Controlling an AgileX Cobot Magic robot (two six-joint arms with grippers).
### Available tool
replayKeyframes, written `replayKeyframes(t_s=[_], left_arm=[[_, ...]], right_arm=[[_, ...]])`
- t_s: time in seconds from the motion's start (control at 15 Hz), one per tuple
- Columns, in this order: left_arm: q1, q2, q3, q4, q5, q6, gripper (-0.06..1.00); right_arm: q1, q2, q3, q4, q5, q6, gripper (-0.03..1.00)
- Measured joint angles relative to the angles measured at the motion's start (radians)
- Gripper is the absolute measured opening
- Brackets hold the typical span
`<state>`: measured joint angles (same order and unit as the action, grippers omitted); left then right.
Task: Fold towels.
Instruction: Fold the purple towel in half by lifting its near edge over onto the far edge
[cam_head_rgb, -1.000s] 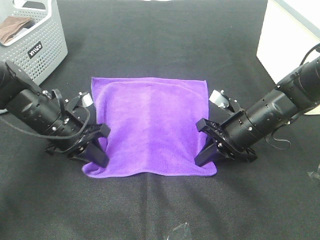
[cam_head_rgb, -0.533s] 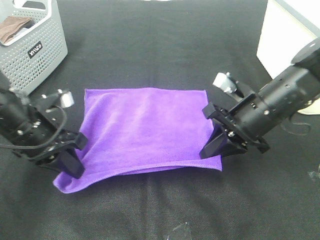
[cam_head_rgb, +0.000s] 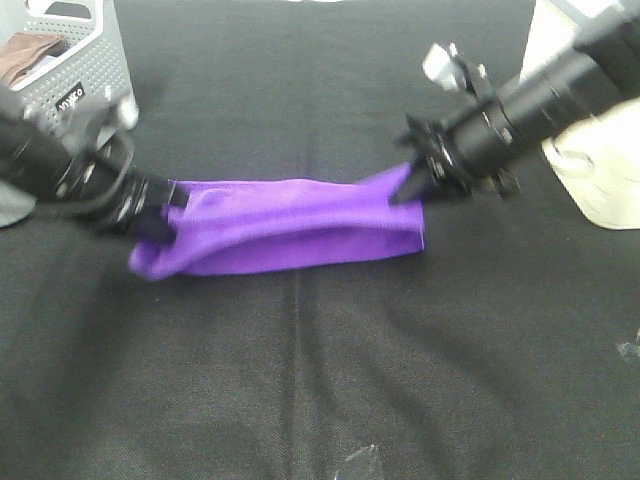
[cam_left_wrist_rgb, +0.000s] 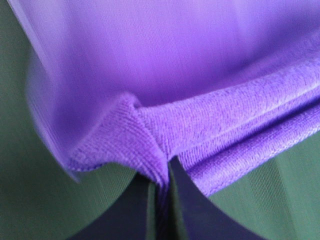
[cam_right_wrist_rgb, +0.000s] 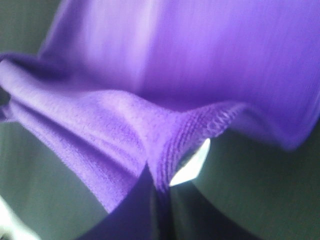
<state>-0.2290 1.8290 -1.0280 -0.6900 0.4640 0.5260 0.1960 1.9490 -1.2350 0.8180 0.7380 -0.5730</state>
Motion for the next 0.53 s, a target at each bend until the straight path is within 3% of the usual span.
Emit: replayKeyframes(t_s=[0.27,0.53], left_arm=[[0.000,0.157,-0.215,0.039,-0.051,0.000,0.00],[0.000,0.340,-0.439,0.060,-0.003,0.012,0.00]], right_arm=[[0.000,0.157,-0.233,-0.093,-0.027,0.050,0.00],[-0.003,0.237,-0.275,-0.169,-0.085,0.072,0.00]])
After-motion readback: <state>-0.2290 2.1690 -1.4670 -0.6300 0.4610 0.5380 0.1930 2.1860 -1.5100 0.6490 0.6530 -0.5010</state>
